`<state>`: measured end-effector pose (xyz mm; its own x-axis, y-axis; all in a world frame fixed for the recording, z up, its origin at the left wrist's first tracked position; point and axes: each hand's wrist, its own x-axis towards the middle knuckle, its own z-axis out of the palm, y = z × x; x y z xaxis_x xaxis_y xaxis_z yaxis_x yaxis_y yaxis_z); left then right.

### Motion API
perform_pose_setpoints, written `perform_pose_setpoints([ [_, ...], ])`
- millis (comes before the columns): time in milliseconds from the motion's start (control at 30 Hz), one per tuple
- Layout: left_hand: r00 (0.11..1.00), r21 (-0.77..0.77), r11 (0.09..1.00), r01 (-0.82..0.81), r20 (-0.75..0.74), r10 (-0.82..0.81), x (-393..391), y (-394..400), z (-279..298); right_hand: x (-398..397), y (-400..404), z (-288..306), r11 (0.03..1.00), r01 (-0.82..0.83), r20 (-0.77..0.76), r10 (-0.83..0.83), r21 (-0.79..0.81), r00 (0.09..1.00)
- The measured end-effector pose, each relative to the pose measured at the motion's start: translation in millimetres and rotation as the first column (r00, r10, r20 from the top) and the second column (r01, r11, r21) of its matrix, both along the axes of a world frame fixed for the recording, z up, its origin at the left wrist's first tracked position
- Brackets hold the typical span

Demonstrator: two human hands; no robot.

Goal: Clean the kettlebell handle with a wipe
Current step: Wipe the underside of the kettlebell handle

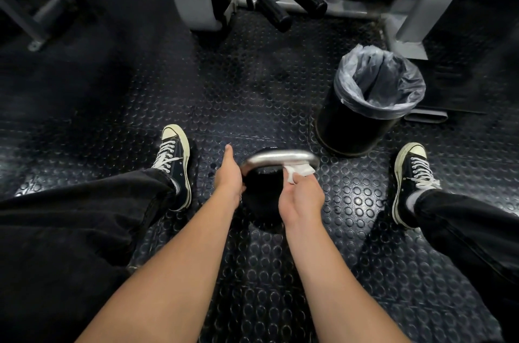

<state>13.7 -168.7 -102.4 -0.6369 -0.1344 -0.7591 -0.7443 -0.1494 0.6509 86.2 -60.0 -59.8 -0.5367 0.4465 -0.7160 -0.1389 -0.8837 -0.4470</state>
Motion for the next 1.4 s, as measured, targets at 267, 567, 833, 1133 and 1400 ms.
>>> perform_pose_setpoints([
  [267, 1.0, 0.027, 1.0, 0.004, 0.001, -0.005, -1, 0, -3, 9, 7, 0, 0.998, -0.05, -0.012, 0.05, -0.034, 0.999],
  [567, 1.0, 0.007, 1.0, -0.002, -0.008, 0.002, -1, 0, -7, 2, 11, -4, 0.989, -0.073, 0.008, 0.075, -0.126, 0.997],
  [833, 1.0, 0.025, 1.0, -0.015, -0.002, 0.016, 0, -1, -7, -4, 11, -5, 0.984, -0.071, 0.0, 0.072, -0.164, 0.997],
  [1133, 1.0, 0.043, 0.999, -0.012, 0.006, 0.012, 0, -2, -6, -2, 14, -7, 0.989, -0.077, -0.053, 0.07, -0.13, 0.996],
  [1400, 1.0, 0.031, 0.999, -0.008, 0.016, 0.008, -1, -4, -11, 8, 20, -12, 0.986, -0.052, -0.051, 0.044, -0.159, 0.998],
])
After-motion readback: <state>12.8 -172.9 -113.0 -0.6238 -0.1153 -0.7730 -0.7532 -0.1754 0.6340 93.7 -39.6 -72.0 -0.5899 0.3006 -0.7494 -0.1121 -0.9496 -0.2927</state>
